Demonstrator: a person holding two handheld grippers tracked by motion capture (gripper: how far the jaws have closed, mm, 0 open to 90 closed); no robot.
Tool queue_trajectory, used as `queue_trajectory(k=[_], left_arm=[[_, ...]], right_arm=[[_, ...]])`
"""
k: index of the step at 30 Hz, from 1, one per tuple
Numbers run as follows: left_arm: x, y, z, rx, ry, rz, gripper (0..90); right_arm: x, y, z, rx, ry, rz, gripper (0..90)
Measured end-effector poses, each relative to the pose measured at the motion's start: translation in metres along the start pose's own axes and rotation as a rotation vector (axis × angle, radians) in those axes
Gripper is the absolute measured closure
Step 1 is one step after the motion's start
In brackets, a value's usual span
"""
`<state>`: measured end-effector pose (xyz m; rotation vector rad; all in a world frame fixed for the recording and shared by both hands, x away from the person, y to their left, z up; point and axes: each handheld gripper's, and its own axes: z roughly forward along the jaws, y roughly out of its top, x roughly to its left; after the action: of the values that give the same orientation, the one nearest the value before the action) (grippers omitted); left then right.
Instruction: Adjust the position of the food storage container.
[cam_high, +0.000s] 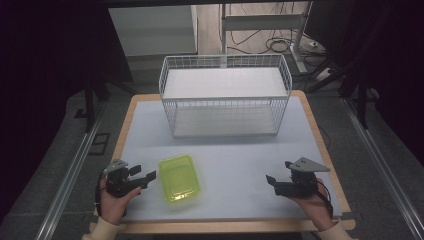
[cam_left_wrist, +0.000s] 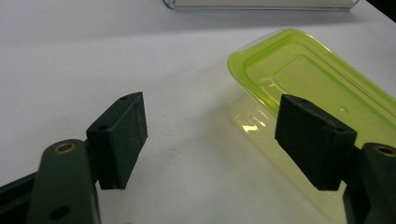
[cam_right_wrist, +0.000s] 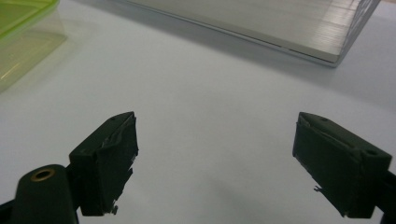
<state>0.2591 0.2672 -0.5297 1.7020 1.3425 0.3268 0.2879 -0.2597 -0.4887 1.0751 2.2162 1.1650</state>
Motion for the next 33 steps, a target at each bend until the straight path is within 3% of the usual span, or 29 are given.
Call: queue_trajectory(k=[5, 17, 26, 33], left_arm=[[-0.001, 0.000, -0.001, 0.000, -0.003, 0.003, 24.8], [-0.002, 0.002, -0.004, -0.004, 0.000, 0.011, 24.8], [-0.015, 0.009, -0.023, 0.019, 0.018, 0.117, 22.3], [-0.019, 0.007, -0.029, 0.045, -0.010, 0.104, 20.2]], right_arm=[[0.004, 0.001, 0.000, -0.001, -0.002, -0.025, 15.2], [0.002, 0.002, -0.005, -0.012, -0.003, -0.015, 16.2], [0.002, 0.002, -0.004, -0.001, -0.013, -0.025, 16.2], [0.001, 0.001, -0.004, 0.004, -0.018, -0.023, 16.2]])
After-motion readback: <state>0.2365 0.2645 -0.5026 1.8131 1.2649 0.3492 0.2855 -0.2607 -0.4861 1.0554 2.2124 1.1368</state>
